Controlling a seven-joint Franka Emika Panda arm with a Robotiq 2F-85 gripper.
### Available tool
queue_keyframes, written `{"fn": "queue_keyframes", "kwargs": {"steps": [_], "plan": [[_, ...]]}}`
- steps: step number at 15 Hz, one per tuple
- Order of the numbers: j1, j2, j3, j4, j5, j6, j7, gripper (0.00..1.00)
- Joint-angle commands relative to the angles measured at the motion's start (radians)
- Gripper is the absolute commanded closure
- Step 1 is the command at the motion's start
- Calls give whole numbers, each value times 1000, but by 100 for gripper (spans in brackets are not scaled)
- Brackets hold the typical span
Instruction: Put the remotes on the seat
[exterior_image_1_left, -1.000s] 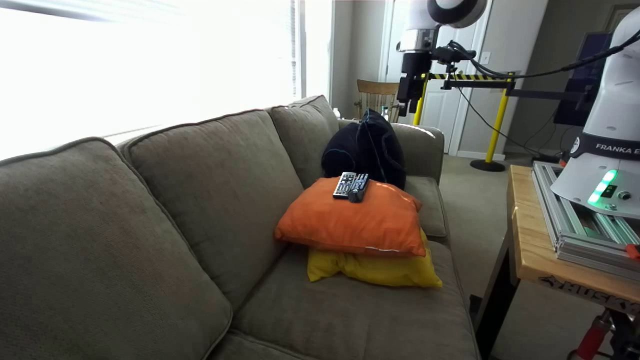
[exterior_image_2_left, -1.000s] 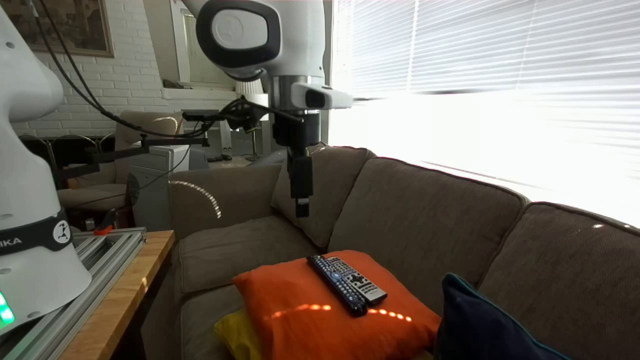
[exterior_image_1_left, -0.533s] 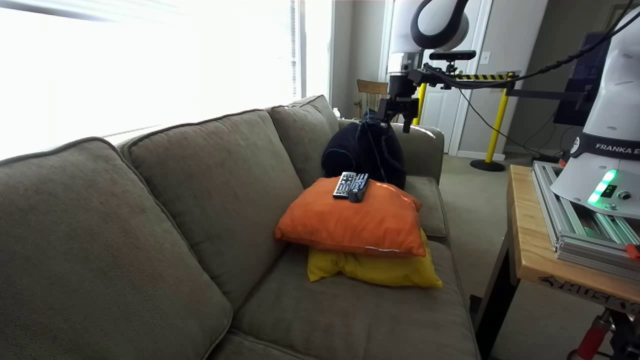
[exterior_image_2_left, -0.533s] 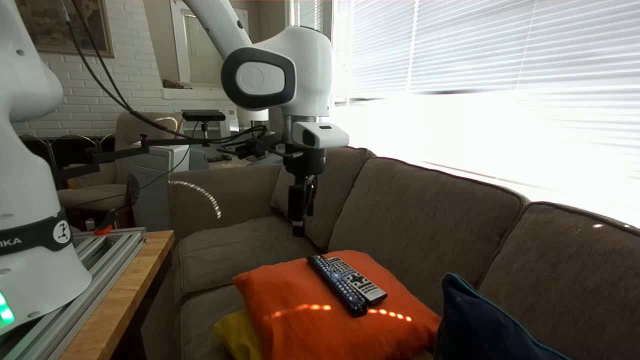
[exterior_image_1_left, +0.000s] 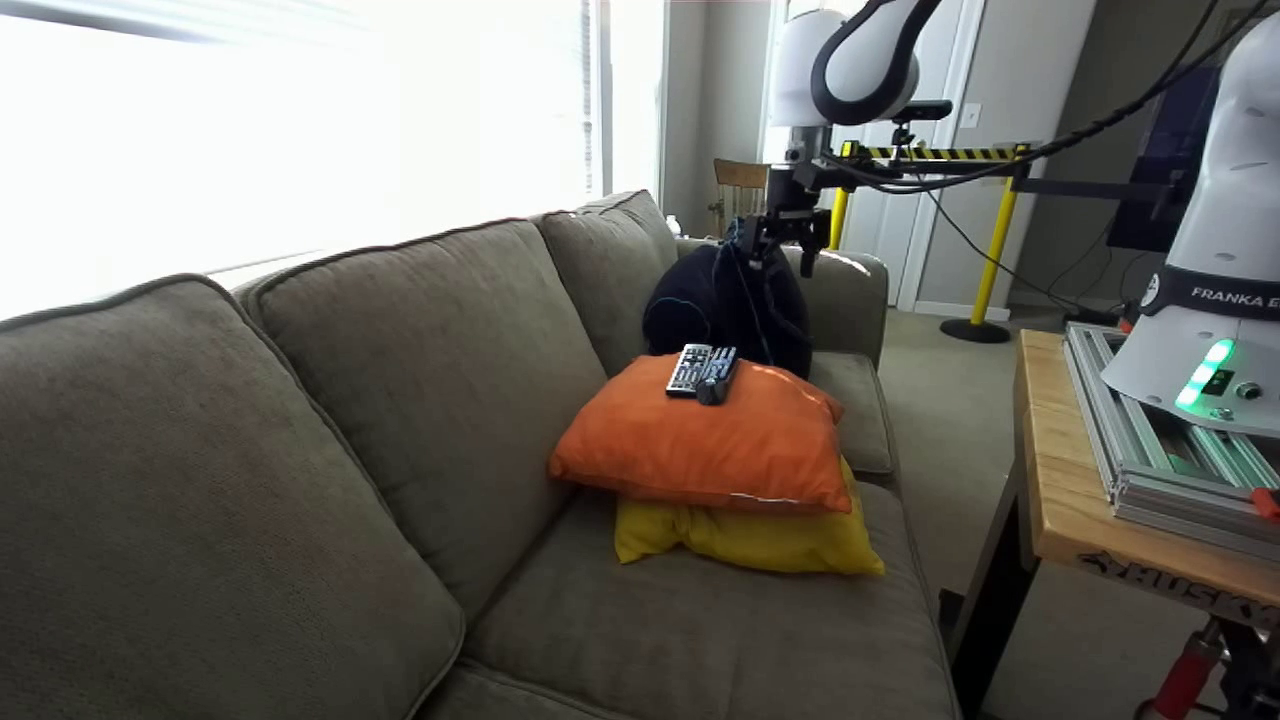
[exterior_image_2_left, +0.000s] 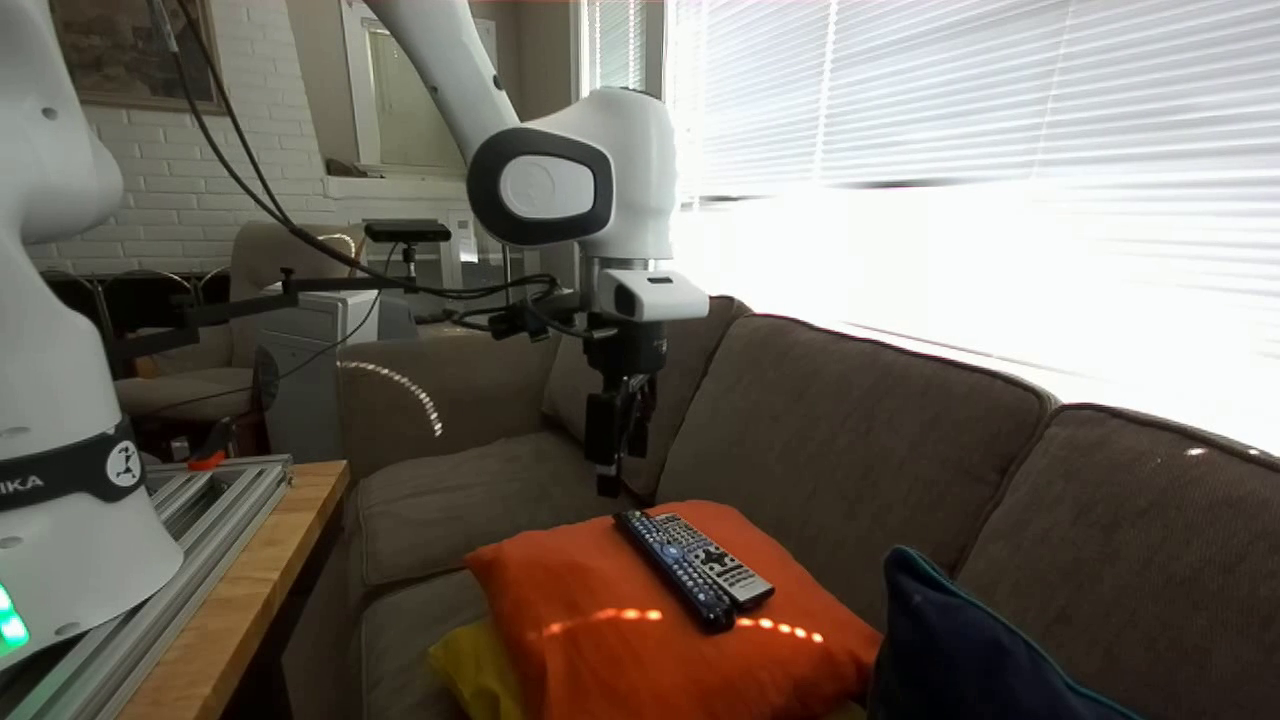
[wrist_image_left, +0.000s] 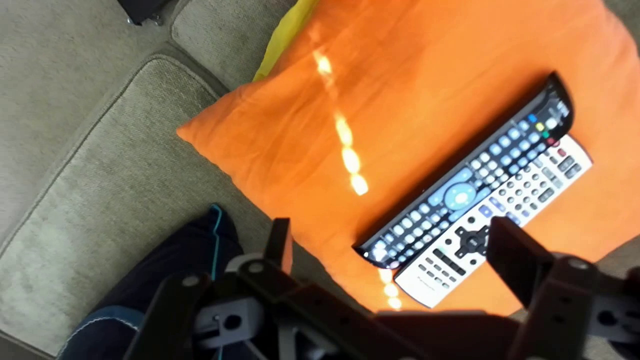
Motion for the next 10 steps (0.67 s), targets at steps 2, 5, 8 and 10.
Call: {"fn": "queue_keyframes", "kwargs": {"steps": [2,5,8,10], "plan": [[56,175,-64,106,-16,126,250,0],[46,244,-31,156,76,115,227,0],[12,305,36,205,171,91,127,0],[18,348,50,230,187,118,72,0]]}}
